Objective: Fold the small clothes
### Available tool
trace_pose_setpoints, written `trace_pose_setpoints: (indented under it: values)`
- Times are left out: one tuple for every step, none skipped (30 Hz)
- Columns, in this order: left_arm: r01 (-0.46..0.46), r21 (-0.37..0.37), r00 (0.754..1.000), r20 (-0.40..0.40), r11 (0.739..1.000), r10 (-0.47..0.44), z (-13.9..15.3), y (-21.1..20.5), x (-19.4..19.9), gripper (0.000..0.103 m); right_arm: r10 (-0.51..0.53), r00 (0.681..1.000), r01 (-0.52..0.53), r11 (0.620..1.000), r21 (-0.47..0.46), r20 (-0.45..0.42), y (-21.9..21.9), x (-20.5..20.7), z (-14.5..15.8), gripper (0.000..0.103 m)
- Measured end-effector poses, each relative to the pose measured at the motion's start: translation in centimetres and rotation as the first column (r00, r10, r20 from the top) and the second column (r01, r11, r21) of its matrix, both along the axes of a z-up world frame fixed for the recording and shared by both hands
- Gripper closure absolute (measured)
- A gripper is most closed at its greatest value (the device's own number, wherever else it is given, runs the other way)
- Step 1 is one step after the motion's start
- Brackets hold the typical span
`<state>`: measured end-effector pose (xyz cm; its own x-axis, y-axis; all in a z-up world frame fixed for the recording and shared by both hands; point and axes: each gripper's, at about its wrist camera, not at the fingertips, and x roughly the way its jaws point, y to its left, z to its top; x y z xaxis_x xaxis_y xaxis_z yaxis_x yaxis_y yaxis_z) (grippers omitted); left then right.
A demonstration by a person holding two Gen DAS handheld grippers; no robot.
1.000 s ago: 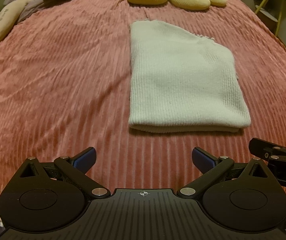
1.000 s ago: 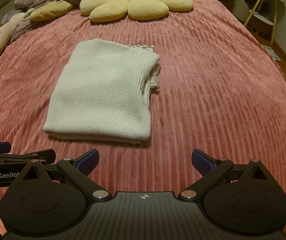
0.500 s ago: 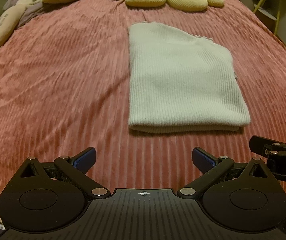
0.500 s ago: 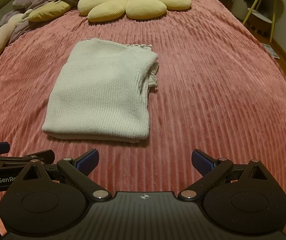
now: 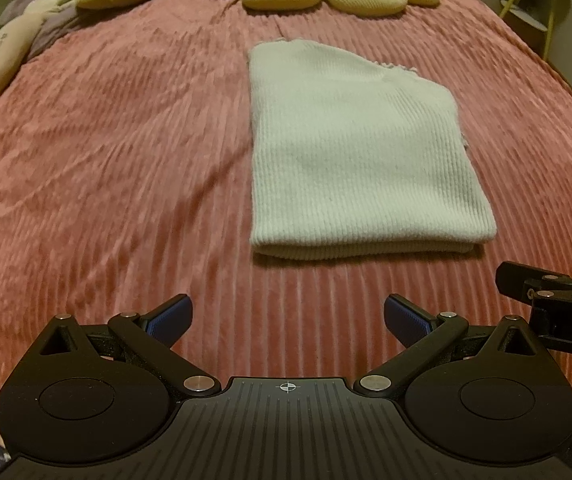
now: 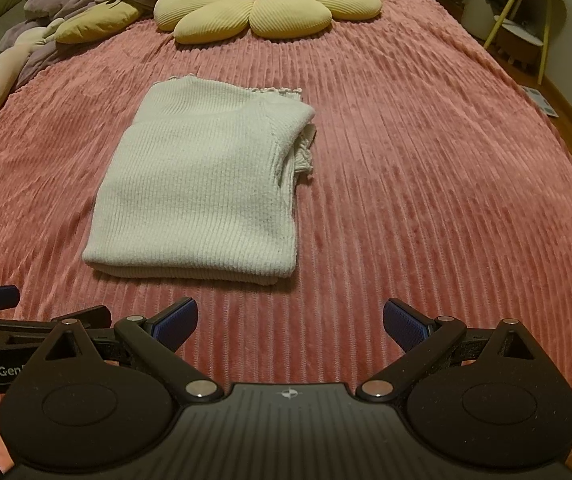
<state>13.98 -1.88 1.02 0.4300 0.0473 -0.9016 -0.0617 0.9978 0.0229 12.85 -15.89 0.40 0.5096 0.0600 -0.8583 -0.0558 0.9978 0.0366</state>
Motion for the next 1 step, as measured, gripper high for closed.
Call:
trace_pose_setpoints:
  values:
    - [0.001,-0.001,1.0,-0.002,1.0,-0.001,-0.01,-0.01,0.0,0.0,0.0,1.0,0.0,1.0,0.0,0.001,-0.02,0.0,0.03,0.004]
